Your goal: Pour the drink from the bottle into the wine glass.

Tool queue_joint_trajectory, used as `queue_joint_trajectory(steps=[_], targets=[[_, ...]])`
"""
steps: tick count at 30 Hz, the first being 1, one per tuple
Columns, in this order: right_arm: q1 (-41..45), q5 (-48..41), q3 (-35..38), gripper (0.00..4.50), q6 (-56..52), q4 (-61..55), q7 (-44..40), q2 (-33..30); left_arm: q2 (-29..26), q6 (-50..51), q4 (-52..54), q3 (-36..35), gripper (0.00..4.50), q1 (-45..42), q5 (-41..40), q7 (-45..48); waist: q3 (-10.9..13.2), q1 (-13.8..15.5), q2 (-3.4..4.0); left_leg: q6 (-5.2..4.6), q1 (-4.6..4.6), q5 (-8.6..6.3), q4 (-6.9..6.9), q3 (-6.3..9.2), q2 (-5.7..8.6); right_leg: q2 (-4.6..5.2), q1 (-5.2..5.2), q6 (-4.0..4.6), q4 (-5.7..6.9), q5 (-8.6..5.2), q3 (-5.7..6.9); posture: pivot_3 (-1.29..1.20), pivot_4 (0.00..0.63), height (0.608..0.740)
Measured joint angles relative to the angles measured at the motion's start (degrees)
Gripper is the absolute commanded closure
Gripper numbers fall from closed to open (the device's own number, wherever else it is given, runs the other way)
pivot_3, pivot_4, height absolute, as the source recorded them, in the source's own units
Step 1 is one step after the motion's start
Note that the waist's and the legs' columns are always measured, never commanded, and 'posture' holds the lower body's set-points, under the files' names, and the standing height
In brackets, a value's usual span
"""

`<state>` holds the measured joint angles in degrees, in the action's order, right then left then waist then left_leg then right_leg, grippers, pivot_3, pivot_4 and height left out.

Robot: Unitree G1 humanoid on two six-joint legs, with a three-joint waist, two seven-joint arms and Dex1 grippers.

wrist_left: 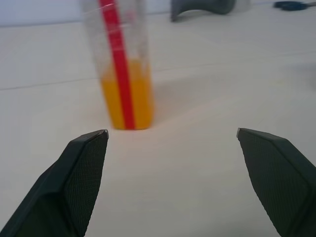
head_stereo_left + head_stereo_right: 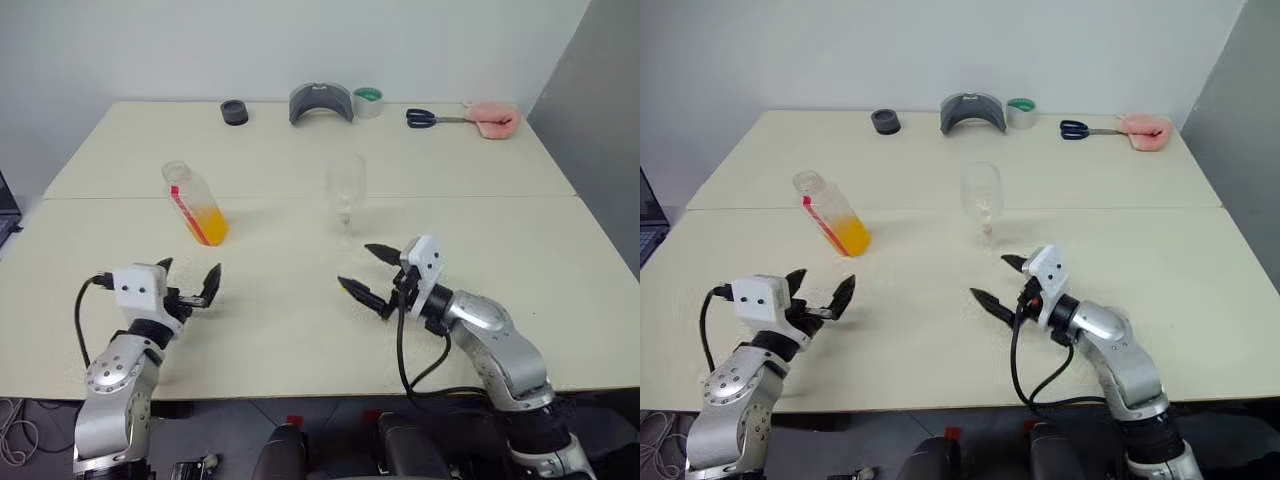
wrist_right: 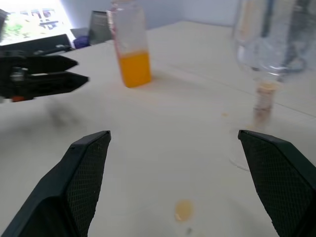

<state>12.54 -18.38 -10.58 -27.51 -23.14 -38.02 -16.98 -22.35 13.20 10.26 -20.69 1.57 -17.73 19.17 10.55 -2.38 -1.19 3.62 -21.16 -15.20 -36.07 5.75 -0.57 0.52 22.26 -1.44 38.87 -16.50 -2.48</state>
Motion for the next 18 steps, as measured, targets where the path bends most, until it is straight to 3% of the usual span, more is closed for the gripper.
queue_joint_trajectory(steps=[18], targets=[[1.18, -3.77, -0.87, 0.10, -6.60, -8.15, -0.93, -5.22, -5.32, 0.05, -14.75, 2.37, 0.00, -16.68, 1.10, 2.87, -0.01, 0.46, -0.06, 0.02, -0.01, 0.01, 0.00, 0.03, 0.01, -0.11, 0.00, 0.02, 0.00, 0.02, 0.08, 0.00, 0.150, 0.740]])
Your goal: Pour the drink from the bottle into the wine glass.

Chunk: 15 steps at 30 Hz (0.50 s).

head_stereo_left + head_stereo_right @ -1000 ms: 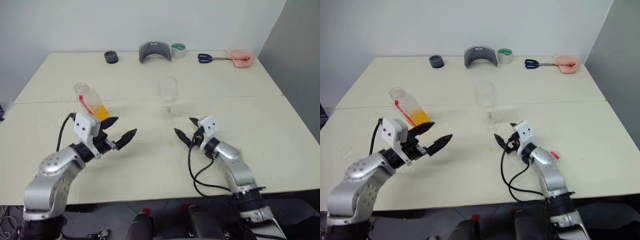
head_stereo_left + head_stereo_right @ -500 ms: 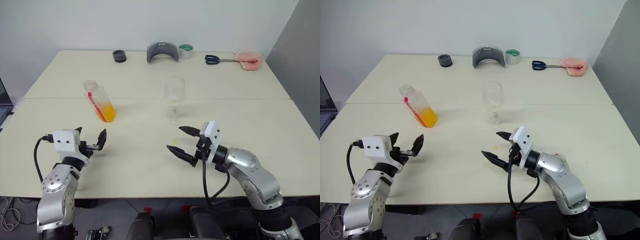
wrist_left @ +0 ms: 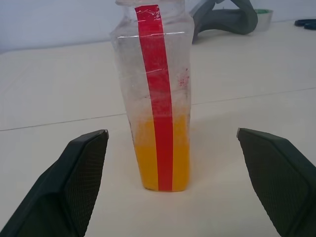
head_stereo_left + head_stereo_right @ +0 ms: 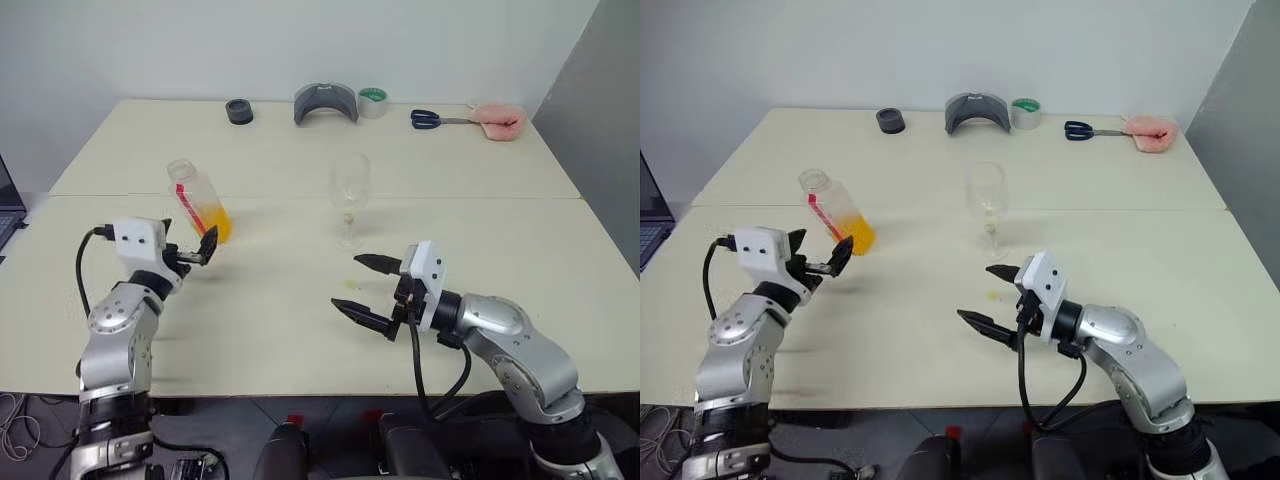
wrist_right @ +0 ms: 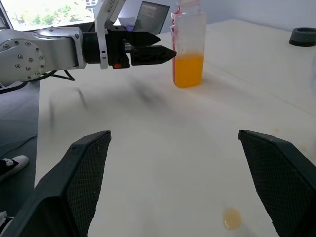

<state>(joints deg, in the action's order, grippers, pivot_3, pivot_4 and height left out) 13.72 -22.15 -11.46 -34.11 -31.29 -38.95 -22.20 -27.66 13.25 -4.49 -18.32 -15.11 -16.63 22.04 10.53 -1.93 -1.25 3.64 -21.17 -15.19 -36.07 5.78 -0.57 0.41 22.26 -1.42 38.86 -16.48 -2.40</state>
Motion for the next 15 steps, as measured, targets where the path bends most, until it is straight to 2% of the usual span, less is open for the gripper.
queue_joint_trajectory(steps=[15], targets=[[1.00, 0.62, -1.66, 0.10, 0.08, -0.15, 0.57, -0.05, -2.19, -3.59, -13.73, 1.75, 0.00, -9.47, 1.64, 3.71, 0.01, 0.06, -0.02, 0.08, -0.06, 0.04, -0.01, 0.14, 0.01, -0.01, 0.01, 0.00, 0.01, 0.00, 0.11, 0.00, 0.150, 0.740]])
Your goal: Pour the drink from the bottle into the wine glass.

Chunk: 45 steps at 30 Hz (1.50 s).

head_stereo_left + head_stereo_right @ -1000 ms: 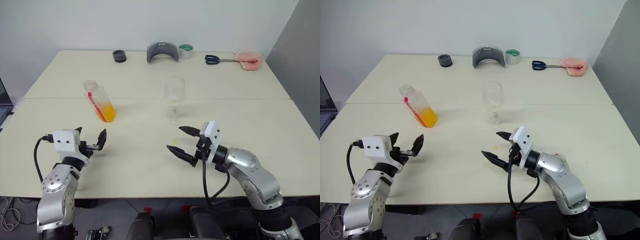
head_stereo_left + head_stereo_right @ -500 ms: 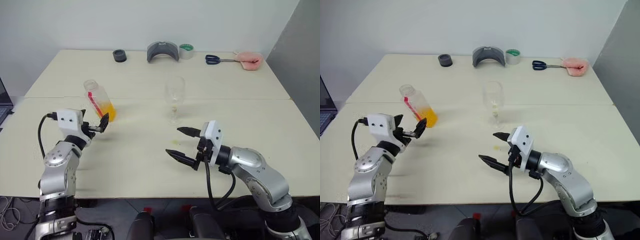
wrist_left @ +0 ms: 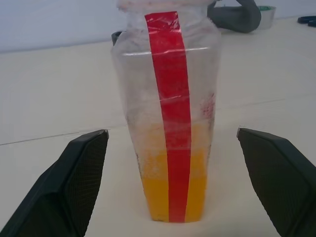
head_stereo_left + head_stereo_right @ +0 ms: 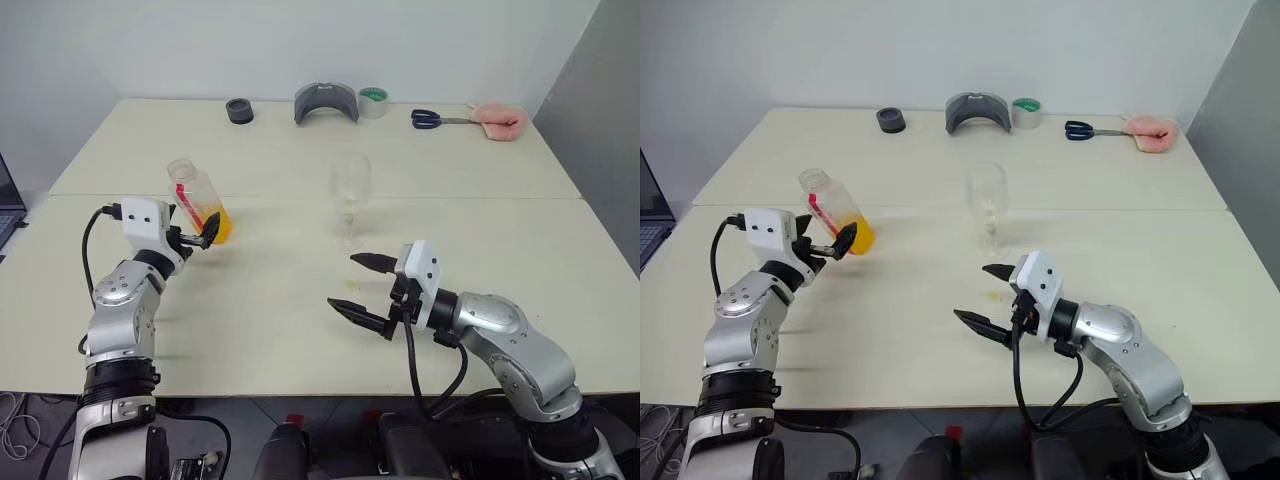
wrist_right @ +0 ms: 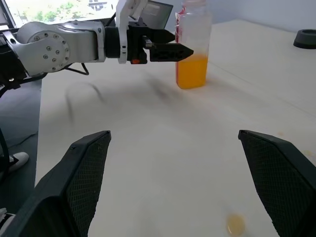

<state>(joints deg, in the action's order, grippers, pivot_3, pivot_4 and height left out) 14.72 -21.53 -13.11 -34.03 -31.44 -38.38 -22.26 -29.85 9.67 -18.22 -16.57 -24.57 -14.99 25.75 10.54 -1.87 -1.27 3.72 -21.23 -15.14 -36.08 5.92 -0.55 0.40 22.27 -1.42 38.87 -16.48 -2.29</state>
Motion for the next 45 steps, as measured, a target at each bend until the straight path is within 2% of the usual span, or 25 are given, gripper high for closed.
queue_joint_trajectory(steps=[12, 15, 21, 23, 27, 35, 41, 45], targets=[[1.70, 0.16, -0.55, 0.10, 0.95, 0.32, -0.12, -0.20, -1.15, -6.54, -16.46, 1.09, 0.00, -11.02, 1.16, 4.06, 0.00, -0.04, -0.01, 0.08, -0.10, 0.05, -0.02, 0.10, 0.04, 0.00, 0.03, 0.02, 0.00, 0.01, 0.10, 0.00, 0.150, 0.740], [1.79, 0.28, -0.56, 0.00, 1.09, 0.33, -0.11, -0.27, -1.18, -8.02, -18.78, 1.58, 0.62, -11.36, 1.67, 5.09, 0.00, -0.04, -0.01, 0.09, -0.13, 0.06, -0.02, 0.12, 0.03, 0.00, 0.05, 0.02, 0.00, 0.01, 0.11, 0.00, 0.150, 0.740], [1.75, 0.72, -0.57, 0.00, 1.10, 0.33, 0.20, -0.21, -0.95, -9.32, -20.18, 1.79, 2.52, -11.38, 1.76, 6.16, 0.00, -0.01, -0.01, 0.15, -0.16, 0.09, -0.04, 0.18, 0.03, 0.00, 0.05, 0.03, 0.01, 0.02, 0.15, 0.00, 0.150, 0.740], [1.73, 0.76, -0.57, 0.00, 1.10, 0.33, 0.36, -0.21, -0.62, -9.76, -20.18, 1.80, 2.79, -11.37, 1.79, 6.08, 0.00, -0.01, -0.01, 0.15, -0.16, 0.09, -0.04, 0.18, 0.03, 0.00, 0.05, 0.03, 0.02, 0.02, 0.15, 0.00, 0.150, 0.740], [1.70, 0.79, -0.57, 0.00, 1.10, 0.33, 0.87, -0.21, 0.03, -9.83, -18.77, 2.41, 2.79, -11.04, 1.89, 5.93, 0.00, 0.01, -0.01, 0.16, -0.21, 0.09, -0.06, 0.21, 0.03, 0.01, 0.06, 0.03, 0.02, 0.02, 0.16, 0.00, 0.150, 0.740], [1.80, 0.63, -0.03, 0.00, 1.15, 0.36, 1.26, 0.06, 1.54, -5.46, -5.68, 7.64, 2.79, -11.16, 3.34, 5.80, 0.00, 0.03, -0.02, 0.18, -0.43, 0.11, -0.17, 0.30, 0.05, 0.01, 0.20, 0.03, 0.04, 0.03, 0.20, 0.00, 0.150, 0.740], [2.95, -0.09, 5.51, 0.00, 1.13, 1.34, 3.87, 0.48, 1.71, -4.82, -0.65, 14.04, 2.79, -15.06, 8.13, 6.24, 0.00, 0.01, -0.02, 0.19, -0.50, 0.11, -0.23, 0.27, 0.08, 0.00, 0.28, 0.03, 0.08, 0.03, 0.20, 0.00, 0.150, 0.740], [4.67, 0.66, 8.23, 0.00, 2.14, 3.75, 6.95, 1.21, 1.71, -8.57, -2.22, 18.30, 2.79, -18.95, 13.01, 6.31, 0.00, 0.05, -0.01, 0.18, -0.58, 0.12, -0.23, 0.24, 0.09, -0.01, 0.40, 0.03, 0.13, 0.04, 0.18, 0.00, 0.150, 0.740]])
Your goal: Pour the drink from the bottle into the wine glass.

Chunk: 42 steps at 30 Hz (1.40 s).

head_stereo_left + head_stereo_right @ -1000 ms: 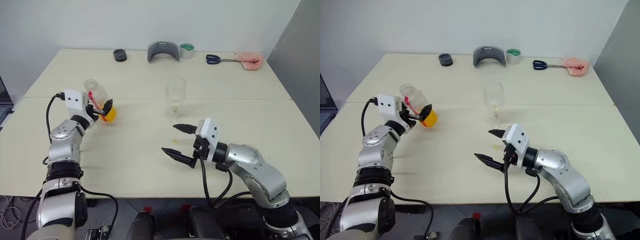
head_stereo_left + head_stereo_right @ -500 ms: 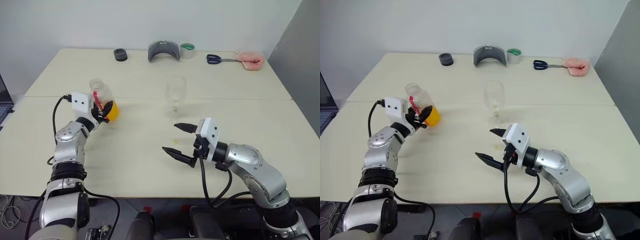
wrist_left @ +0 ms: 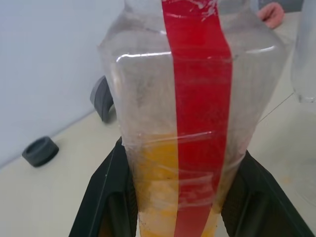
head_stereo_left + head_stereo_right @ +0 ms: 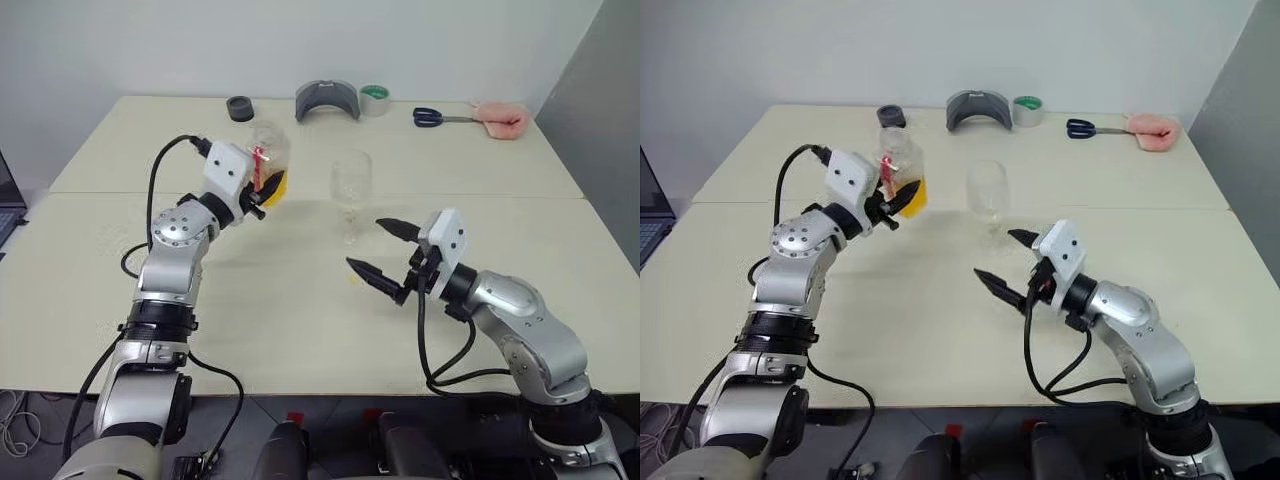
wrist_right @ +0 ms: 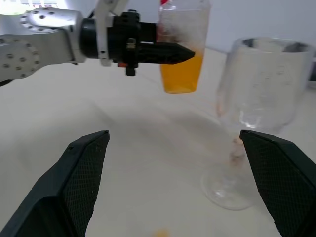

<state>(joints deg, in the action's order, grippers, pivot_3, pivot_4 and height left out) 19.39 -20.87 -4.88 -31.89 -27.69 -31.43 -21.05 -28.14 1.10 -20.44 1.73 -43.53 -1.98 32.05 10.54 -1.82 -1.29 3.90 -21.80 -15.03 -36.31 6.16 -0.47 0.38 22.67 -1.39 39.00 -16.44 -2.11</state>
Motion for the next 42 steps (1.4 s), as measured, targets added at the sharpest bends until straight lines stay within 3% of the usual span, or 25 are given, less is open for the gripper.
queue_joint_trajectory(steps=[6, 16, 23, 34, 42], targets=[[0.93, 2.11, 0.50, 0.00, 6.41, 3.12, 0.46, 1.29, 0.67, -10.29, -8.52, 4.51, 2.79, -6.46, 6.52, -0.75, 0.00, -0.06, 0.00, 0.00, -0.06, 0.00, 0.00, -0.11, 0.02, 0.01, 0.07, 0.00, -0.01, 0.00, -0.08, 0.00, 0.150, 0.740], [1.91, 2.92, 2.04, 0.00, 7.34, 5.53, 2.07, 1.15, 0.77, -26.82, -26.46, 8.54, 2.79, -17.46, 17.35, -8.29, 0.00, -0.08, 0.00, -0.01, -0.74, 0.00, -0.39, -0.09, 0.05, 0.01, 0.60, -0.05, 0.14, 0.05, -0.05, 0.00, 0.150, 0.740], [2.04, 3.84, 2.53, 0.00, 6.75, 5.53, 4.18, 1.04, 0.59, -34.48, -33.64, 11.53, 2.79, -20.29, 23.65, -14.07, 0.00, -0.04, 0.00, -0.02, -0.87, -0.01, -0.61, -0.03, 0.13, 0.04, 0.60, -0.19, 0.14, 0.14, -0.03, 0.00, 0.150, 0.740], [1.95, -0.57, 3.85, 0.00, 5.85, 4.52, 0.94, 0.42, -1.07, -40.78, -38.34, 14.87, 2.79, -24.00, 32.03, -24.05, 0.00, -0.10, 0.00, -0.02, -0.88, -0.01, -0.63, -0.04, 0.18, 0.06, 0.61, -0.20, 0.17, 0.15, -0.04, 0.00, 0.150, 0.740], [1.94, -6.35, 6.15, 0.00, 4.25, 2.59, -4.83, -5.83, -1.67, -42.20, -40.33, 16.68, 2.79, -25.11, 35.03, -27.83, 0.00, -0.05, 0.00, -0.03, -0.90, -0.01, -0.65, -0.02, 0.36, 0.22, 0.61, -0.20, 0.21, 0.15, -0.04, 0.00, 0.150, 0.740]])
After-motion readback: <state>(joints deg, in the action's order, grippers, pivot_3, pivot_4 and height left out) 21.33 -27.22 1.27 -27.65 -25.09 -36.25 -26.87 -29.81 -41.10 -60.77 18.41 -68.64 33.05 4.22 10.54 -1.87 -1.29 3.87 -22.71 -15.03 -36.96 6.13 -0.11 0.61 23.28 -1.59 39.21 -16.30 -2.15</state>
